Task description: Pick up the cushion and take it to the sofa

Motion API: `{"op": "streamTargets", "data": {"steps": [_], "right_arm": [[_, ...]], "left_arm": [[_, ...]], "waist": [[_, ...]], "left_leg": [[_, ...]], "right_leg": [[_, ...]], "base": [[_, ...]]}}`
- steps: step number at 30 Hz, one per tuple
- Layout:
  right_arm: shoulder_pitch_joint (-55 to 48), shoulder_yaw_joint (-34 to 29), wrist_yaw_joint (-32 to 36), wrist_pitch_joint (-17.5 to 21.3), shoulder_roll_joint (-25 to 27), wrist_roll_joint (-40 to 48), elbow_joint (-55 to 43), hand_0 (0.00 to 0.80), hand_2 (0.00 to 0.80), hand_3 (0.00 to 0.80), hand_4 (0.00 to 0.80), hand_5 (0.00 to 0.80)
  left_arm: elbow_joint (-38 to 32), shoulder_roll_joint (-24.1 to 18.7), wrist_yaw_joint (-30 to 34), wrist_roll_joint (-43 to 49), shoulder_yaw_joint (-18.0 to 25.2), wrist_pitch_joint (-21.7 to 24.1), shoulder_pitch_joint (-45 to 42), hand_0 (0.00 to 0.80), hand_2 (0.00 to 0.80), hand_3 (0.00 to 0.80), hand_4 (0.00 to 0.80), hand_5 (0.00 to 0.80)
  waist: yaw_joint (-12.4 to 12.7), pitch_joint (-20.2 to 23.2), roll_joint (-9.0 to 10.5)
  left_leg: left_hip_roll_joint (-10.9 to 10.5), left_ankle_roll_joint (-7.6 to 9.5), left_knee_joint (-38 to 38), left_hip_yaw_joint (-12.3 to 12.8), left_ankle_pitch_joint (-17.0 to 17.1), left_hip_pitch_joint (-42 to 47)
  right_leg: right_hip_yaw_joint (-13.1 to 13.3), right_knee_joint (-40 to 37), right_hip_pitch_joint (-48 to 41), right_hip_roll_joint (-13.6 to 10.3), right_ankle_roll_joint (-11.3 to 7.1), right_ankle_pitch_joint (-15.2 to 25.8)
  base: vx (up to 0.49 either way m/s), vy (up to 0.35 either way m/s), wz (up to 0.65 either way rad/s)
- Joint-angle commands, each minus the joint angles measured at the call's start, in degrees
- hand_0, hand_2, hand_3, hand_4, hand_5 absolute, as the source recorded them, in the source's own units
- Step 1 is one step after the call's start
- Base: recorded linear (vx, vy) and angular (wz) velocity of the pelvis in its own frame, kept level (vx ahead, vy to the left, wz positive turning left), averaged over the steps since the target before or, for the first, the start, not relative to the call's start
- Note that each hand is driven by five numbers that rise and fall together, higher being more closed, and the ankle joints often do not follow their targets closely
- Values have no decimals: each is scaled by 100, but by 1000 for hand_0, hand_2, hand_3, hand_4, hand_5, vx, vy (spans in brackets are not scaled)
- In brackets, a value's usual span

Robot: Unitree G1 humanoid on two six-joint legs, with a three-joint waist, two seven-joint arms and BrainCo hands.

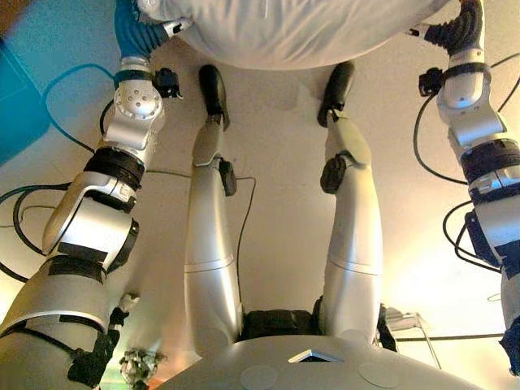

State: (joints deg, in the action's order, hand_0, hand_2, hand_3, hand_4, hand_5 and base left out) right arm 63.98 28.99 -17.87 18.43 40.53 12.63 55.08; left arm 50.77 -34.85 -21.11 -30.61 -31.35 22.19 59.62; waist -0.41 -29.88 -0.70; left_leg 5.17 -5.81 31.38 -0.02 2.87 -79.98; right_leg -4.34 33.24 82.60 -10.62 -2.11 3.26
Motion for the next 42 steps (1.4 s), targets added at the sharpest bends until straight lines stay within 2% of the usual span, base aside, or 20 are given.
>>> {"op": "streamTargets", "data": {"steps": [1, 6, 9, 10, 11, 12, 13, 14, 15, 16, 17, 18, 19, 21, 23, 26, 35, 42], "right_arm": [[168, 359, 195, 415, 235, 197, -285, 0, 0, 0, 0, 0], [555, 504, 311, 534, 115, 279, -278, 0, 0, 0, 0, 0], [774, 586, 506, 432, 38, 388, -472, 0, 0, 0, 0, 0], [806, 599, 626, 380, 14, 466, -540, 0, 0, 0, 0, 0], [829, 557, 853, 367, -90, 556, -547, 0, 0, 0, 0, 0], [872, 554, 1129, 454, -237, 727, -431, 0, 0, 0, 0, 0], [891, 576, 1275, 445, -289, 903, -405, 0, 0, 0, 0, 0], [853, 597, 1714, 212, -402, 1446, -531, 0, 0, 0, 0, 0], [793, 605, 2203, -30, -450, 1941, -639, 0, 0, 0, 0, 0], [720, 504, 2673, -143, -533, 2129, -663, 0, 0, 0, 0, 0], [669, 537, 2926, -213, -575, 2292, -743, 405, 405, 405, 405, 405], [623, 543, 3201, -380, -583, 2521, -884, 800, 800, 800, 800, 800], [617, 545, 3416, -389, -603, 2659, -896, 800, 800, 800, 800, 800], [557, 539, 3840, -250, -623, 2885, -856, 800, 800, 800, 800, 800], [514, 538, 3939, -270, -561, 3024, -1006, 800, 800, 800, 800, 800], [501, 495, 4019, -338, -430, 3294, -1241, 800, 800, 800, 800, 800], [505, 438, 3915, -256, -268, 3235, -1355, 800, 800, 800, 800, 800], [-205, 187, 3673, 12, -263, 3055, -1753, 800, 800, 800, 800, 800]], "left_arm": [[-309, -32, 213, -131, 235, 264, 98, 0, 0, 0, 0, 0], [-317, 8, 577, -498, 184, 370, 331, 0, 0, 0, 0, 0], [-403, 67, 878, -911, 173, 363, 419, 0, 0, 0, 0, 0], [-395, 82, 47, -294, 178, -439, 450, 0, 0, 0, 0, 0], [-209, 279, 662, -578, 87, 421, 452, 0, 0, 0, 0, 0], [-50, 533, 750, -559, 38, 468, 494, 94, 94, 94, 94, 94], [-40, 604, 464, -496, 46, -261, 515, 339, 339, 339, 339, 339], [47, 684, 765, -647, 29, -359, 569, 800, 800, 800, 800, 800], [-10, 778, 3163, -1666, 12, 3606, 529, 800, 800, 800, 800, 800], [-128, 886, 3333, -1677, 43, 3359, 610, 800, 800, 800, 800, 800], [-457, 954, 1576, -52, 63, 2010, 697, 800, 800, 800, 800, 800], [-647, 954, 1486, -1158, -129, -541, 774, 800, 800, 800, 800, 800], [-419, 935, 1755, -1311, -204, -275, 836, 800, 800, 800, 800, 800], [-80, 916, 2381, -1681, -125, -28, 702, 800, 800, 800, 800, 800], [-140, 856, 2743, -1968, -87, 16, 516, 800, 800, 800, 800, 800], [-389, 727, 3122, -2374, -73, -159, 353, 800, 800, 800, 800, 800], [-847, 644, 3266, -2714, -95, -256, 196, 800, 800, 800, 800, 800], [-1229, 861, 3492, -2830, 34, -33, -559, 800, 800, 800, 800, 800]], "waist": [[115, 9, -236], [140, 9, -292], [142, 9, -314], [140, 9, -313], [120, 9, -283], [96, 9, -239], [88, 9, -227], [64, 9, -201], [47, 9, -182], [18, 9, -174], [23, 9, -172], [10, 9, -174], [-12, 9, -156], [-33, 9, -131], [-26, 9, -147], [-10, 9, -194], [-13, 9, -276], [-24, 9, -267]], "left_leg": [[-108, -28, 204, -251, -425, -315], [-120, -45, 265, -233, -420, -577], [-126, -54, 253, -222, -413, -693], [-122, -58, 248, -220, -409, -719], [-125, -55, 279, -241, -432, -726], [-108, -71, 264, -271, -442, -712], [-102, -80, 239, -278, -433, -704], [-101, -88, 189, -270, -388, -696], [-112, -97, 177, -264, -392, -681], [-106, -96, 157, -252, -392, -689], [-107, -96, 144, -253, -424, -679], [-117, -80, 101, -252, -388, -669], [-137, -76, 66, -255, -340, -663], [-142, -98, 50, -245, -304, -624], [-131, -124, 73, -230, -292, -638], [-121, -137, 101, -205, -283, -691], [-134, -139, 71, -222, -238, -672], [-93, -181, -223, -257, -86, 16]], "right_leg": [[134, 555, 77, -55, -509, -575], [174, 641, 342, -96, -536, -581], [186, 609, 450, -126, -550, -573], [184, 591, 468, -136, -553, -567], [157, 578, 462, -153, -567, -571], [127, 555, 430, -143, -584, -569], [126, 537, 421, -140, -589, -559], [132, 501, 416, -131, -592, -529], [143, 489, 410, -121, -599, -534], [138, 425, 410, -117, -581, -500], [150, 394, 407, -116, -582, -514], [147, 346, 395, -113, -589, -486], [136, 313, 385, -93, -603, -449], [114, 273, 330, -71, -626, -416], [123, 303, 348, -67, -633, -406], [151, 364, 420, -76, -627, -411], [201, 322, 407, -43, -607, -369], [193, -41, -299, -7, -604, -239]], "base": [[3, 37, 13], [6, 27, 8], [0, 0, 0], [0, 0, 0], [0, 0, 0], [-14, -30, -4], [5, -15, -5], [26, 1, -4], [0, 0, 0], [0, 0, 0], [0, 0, 0], [0, 0, 0], [0, 0, 0], [-2, -34, 3], [0, 0, 0], [0, 0, 0], [0, 0, 0], [-3, -14, -3]]}}
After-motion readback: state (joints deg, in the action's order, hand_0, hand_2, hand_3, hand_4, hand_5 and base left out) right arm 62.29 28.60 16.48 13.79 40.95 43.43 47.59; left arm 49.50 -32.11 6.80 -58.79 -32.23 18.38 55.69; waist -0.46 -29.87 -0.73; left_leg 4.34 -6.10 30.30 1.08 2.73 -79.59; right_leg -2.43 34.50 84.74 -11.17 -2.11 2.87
